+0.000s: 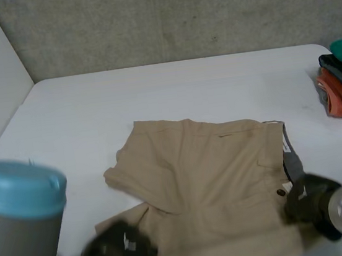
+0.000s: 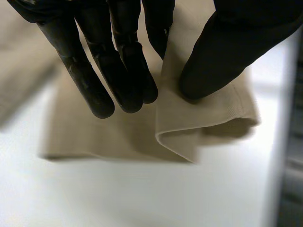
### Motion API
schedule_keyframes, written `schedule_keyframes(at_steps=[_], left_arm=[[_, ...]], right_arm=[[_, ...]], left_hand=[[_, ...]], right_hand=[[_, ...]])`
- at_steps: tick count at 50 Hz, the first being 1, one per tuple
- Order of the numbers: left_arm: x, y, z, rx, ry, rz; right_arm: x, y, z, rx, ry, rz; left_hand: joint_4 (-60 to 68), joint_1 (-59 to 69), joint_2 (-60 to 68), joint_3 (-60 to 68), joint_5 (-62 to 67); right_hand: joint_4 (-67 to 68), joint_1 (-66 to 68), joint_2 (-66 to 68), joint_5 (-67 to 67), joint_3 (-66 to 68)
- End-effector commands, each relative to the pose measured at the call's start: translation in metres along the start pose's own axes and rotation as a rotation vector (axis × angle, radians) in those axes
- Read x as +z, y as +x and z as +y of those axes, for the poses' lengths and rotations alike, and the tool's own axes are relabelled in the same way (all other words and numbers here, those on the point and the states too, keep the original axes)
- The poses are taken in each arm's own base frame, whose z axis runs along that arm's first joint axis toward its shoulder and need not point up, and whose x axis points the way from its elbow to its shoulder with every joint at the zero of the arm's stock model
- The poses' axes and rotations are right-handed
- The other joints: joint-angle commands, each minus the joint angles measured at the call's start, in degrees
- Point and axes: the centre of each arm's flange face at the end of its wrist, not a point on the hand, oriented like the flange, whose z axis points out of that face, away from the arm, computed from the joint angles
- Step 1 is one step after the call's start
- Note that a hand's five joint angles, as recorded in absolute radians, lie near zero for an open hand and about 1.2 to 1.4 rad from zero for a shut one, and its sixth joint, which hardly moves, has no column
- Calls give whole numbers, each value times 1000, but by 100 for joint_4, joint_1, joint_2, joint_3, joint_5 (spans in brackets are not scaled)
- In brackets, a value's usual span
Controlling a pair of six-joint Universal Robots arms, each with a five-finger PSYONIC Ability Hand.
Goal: Fold the laundry.
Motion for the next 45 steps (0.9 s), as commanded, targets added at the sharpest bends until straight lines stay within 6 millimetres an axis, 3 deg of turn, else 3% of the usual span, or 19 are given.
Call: schedule_keyframes(at_steps=[1,4,5,11,12,17,23,24,26,27,28,31,34,36,40,42,45], left_arm=[[53,-61,-58,-11,251,-285],[73,-79,-74,-16,299,-379],[89,-88,-81,-20,316,-426],[136,-119,-89,-26,301,-547],[141,-123,-89,-28,302,-559],[181,-158,-95,-36,388,-696],[210,-177,-106,25,504,-852],[214,-179,-109,49,527,-895],[217,-178,-112,64,550,-919],[217,-178,-113,69,558,-927],[217,-177,-116,77,569,-942],[217,-172,-117,65,576,-939],[212,-148,-122,71,592,-880],[186,-149,-132,69,622,-887],[155,-148,-134,43,642,-883],[147,-146,-132,22,648,-871],[129,-142,-127,-41,664,-843]], right_arm=[[26,46,-25,181,163,211],[45,62,-34,226,218,276],[49,67,-36,236,233,296],[69,105,-58,244,365,487],[79,112,-63,235,393,530],[111,124,-82,216,475,614],[153,134,-91,185,518,681],[162,137,-93,176,530,706],[168,142,-95,180,534,738],[169,143,-97,182,539,753],[169,147,-98,191,537,778],[159,153,-100,218,536,807],[136,158,-100,271,545,820],[114,152,-94,319,542,770],[66,138,-83,386,511,652],[57,128,-75,418,482,574],[62,108,-50,527,384,399]], left_hand=[[1148,1464,1145,1187,1205],[1148,1464,1145,1187,1205],[1148,1464,1145,1187,1205],[1148,1464,1145,1187,1205],[1148,1464,1145,1187,1205],[1148,1464,1145,1187,1205],[1148,1464,1145,1187,1205],[1148,1464,1145,1187,1205],[884,1200,881,923,941],[-1284,-967,-1287,-1244,-1227],[-5768,-5452,-5772,-5729,-5711],[-5852,-5536,-5855,-5813,-5795],[-5852,-5536,-5855,-5813,-5795],[-5852,-5536,-5855,-5813,-5795],[-5852,-5536,-5855,-5813,-5795],[-5852,-5536,-5855,-5813,-5795],[-5852,-5536,-5855,-5813,-5795]], right_hand=[[1134,1624,1234,1297,1162],[1134,1624,1234,1297,1162],[1134,1624,1234,1297,1162],[1134,1624,1234,1297,1162],[1134,1624,1234,1297,1162],[1134,1624,1234,1297,1162],[1134,1624,1234,1297,1162],[191,680,291,353,219],[-5089,-4600,-4989,-4927,-5061],[-5866,-5376,-5766,-5703,-5838],[-5866,-5376,-5766,-5703,-5838],[-5866,-5376,-5766,-5703,-5838],[-5866,-5376,-5766,-5703,-5838],[-5866,-5376,-5766,-5703,-5838],[-5866,-5376,-5766,-5703,-5838],[-5866,-5376,-5766,-5703,-5838],[-5866,-5376,-5766,-5703,-5838]])
